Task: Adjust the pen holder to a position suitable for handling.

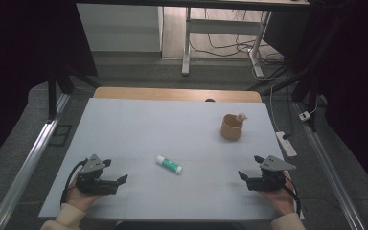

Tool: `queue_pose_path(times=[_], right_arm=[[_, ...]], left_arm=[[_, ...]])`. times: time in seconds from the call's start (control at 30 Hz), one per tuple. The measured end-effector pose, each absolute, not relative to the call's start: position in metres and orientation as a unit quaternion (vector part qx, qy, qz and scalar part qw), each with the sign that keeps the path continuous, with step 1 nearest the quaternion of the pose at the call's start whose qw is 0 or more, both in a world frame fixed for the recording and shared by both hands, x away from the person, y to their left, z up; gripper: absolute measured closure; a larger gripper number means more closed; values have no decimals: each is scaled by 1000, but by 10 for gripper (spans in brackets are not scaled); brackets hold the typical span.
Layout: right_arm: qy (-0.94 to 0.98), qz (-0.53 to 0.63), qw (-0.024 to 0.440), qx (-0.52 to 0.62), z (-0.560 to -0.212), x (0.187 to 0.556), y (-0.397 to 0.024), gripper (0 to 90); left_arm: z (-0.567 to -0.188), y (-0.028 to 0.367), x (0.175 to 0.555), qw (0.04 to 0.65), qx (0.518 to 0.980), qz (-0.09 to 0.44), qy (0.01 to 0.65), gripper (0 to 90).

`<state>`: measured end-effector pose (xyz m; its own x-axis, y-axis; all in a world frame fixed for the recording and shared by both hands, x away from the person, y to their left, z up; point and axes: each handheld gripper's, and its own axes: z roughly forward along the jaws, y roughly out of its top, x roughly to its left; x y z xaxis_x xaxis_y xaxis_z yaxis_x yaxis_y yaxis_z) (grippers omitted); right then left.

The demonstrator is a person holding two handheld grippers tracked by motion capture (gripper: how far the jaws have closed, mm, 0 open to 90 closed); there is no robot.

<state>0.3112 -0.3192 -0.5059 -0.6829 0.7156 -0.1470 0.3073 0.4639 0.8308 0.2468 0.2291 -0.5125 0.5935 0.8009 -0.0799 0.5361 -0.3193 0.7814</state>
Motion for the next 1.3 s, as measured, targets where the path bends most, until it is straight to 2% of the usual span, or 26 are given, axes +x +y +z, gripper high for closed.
queue_pose_path(times=[0.33,1.3], right_arm=[[826,404,240,311,-508,311,-319,155],[829,400,235,313,-506,314,-314,199]], left_arm=[[-511,230,246,408,791,181,418,141],[-514,230,251,402,795,167,422,156]])
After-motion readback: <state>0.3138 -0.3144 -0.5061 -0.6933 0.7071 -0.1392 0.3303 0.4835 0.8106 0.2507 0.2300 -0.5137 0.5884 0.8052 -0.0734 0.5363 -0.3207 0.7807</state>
